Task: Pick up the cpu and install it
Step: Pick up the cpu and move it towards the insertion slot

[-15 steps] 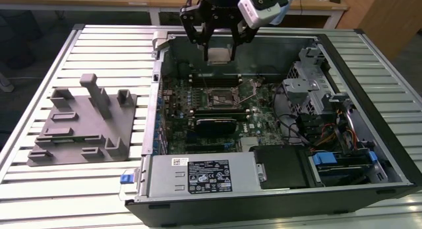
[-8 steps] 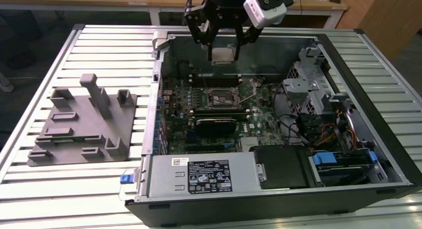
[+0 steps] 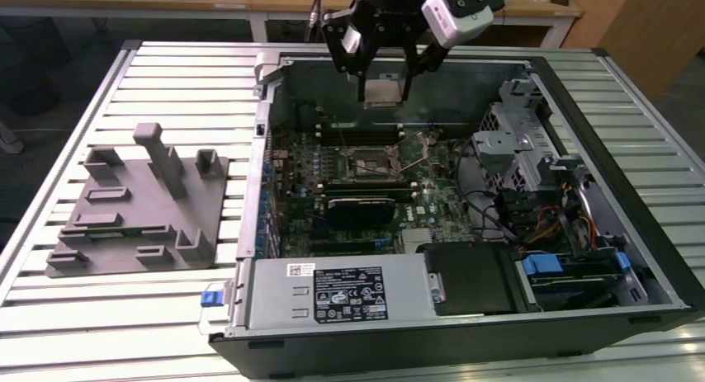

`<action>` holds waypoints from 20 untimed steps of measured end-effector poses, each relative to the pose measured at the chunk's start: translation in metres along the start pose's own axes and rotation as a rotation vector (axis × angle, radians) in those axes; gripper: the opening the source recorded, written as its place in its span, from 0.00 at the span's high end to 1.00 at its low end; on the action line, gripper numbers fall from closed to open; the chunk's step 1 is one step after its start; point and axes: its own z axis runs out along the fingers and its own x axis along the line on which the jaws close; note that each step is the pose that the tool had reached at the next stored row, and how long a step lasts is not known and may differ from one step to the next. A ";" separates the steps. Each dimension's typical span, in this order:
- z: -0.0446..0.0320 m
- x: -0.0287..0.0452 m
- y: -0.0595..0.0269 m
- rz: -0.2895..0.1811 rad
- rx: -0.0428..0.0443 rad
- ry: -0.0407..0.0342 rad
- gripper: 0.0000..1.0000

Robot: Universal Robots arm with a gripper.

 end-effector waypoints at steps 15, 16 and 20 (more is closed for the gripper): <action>0.0002 -0.0194 0.0006 0.000 0.0000 0.0000 0.46; 0.0003 -0.0207 0.0007 0.000 0.0000 0.0000 0.46; 0.0003 -0.0260 0.0007 0.000 0.0000 0.0000 0.46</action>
